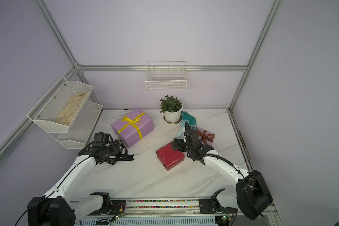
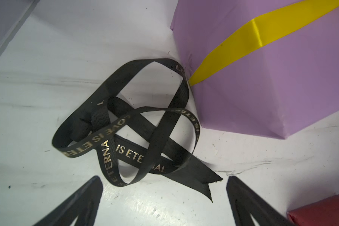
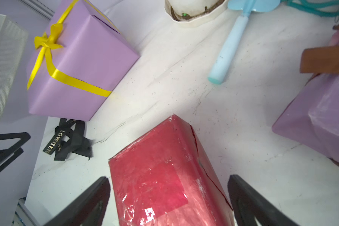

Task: Untie the ribbon bows on the gift boxes
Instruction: Move the gift box to the center of the board.

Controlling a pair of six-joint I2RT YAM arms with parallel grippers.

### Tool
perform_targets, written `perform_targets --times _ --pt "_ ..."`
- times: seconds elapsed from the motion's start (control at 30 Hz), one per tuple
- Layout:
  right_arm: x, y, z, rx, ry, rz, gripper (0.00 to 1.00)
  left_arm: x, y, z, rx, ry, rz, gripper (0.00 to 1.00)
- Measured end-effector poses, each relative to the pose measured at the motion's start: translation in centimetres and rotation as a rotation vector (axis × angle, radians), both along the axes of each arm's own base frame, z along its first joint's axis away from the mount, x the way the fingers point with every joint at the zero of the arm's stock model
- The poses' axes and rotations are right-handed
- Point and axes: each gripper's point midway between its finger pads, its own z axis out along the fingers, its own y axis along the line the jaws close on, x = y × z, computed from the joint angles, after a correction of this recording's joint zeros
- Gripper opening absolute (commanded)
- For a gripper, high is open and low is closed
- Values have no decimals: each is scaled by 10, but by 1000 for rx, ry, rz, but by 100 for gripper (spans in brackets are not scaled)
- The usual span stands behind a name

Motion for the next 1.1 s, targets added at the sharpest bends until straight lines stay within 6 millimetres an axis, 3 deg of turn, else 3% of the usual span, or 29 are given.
perform_targets --times 0.17,0.3,0.43,0.6,0.73,0.87,1.0,1.1 --pt "-13 0 -11 -8 50 22 97 -7 -2 -4 -13 36 -10 100" --pt "-49 2 -27 -36 123 48 97 -5 -15 -2 -71 32 -54 100" --pt "-90 13 -31 -40 177 96 97 12 -34 14 -158 -32 -123 100" --pt "-112 24 -48 13 237 109 97 35 -55 35 -250 -115 -202 100" --pt "-107 33 -75 10 278 94 95 54 -64 54 -278 -182 -245 100" --pt "-87 52 -80 45 239 94 89 82 -68 87 -263 -287 -291 100" --pt "-56 77 -81 58 189 90 82 123 -68 125 -211 -389 -334 100" --pt "-29 94 -84 45 147 78 81 167 -65 145 -155 -447 -358 100"
